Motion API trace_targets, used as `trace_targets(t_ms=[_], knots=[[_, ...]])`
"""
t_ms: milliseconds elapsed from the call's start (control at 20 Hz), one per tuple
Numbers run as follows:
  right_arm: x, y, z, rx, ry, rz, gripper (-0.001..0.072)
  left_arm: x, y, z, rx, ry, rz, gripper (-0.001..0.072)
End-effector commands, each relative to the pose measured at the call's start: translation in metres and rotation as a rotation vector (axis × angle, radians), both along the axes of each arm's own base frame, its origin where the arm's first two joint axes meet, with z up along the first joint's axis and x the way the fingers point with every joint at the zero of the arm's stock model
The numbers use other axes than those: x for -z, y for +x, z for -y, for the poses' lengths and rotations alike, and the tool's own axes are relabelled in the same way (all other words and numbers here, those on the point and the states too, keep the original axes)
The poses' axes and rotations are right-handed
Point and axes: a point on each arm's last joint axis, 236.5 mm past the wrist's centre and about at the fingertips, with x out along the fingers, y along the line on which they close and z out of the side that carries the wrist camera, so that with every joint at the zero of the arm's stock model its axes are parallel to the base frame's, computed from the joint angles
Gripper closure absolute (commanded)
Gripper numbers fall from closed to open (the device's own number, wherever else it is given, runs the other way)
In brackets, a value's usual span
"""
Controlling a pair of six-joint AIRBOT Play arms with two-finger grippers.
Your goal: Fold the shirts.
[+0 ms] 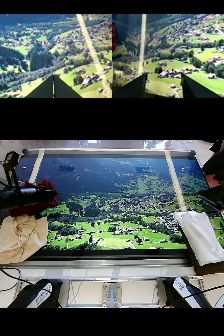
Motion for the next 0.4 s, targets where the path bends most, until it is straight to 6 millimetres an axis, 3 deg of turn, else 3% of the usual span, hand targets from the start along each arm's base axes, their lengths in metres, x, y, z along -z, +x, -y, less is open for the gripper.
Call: trace_targets(t_ms=[0,200,350], knots=[[0.015,-0.003,-0.058,-0.207,-0.117,-0.013,0.0231,0.001,0.0,0.0,0.001,0.0,-0.003,0.0695],[0.019,-0.013,-0.096,-0.333,-0.142,-0.016,0.0231,0.001,0.0,0.0,0.002,0.0,-0.002,0.0695],[0.019,-0.017,-0.108,-0.37,-0.141,-0.016,0.0231,0.001,0.0,0.0,0.002,0.0,-0.002,0.0695]])
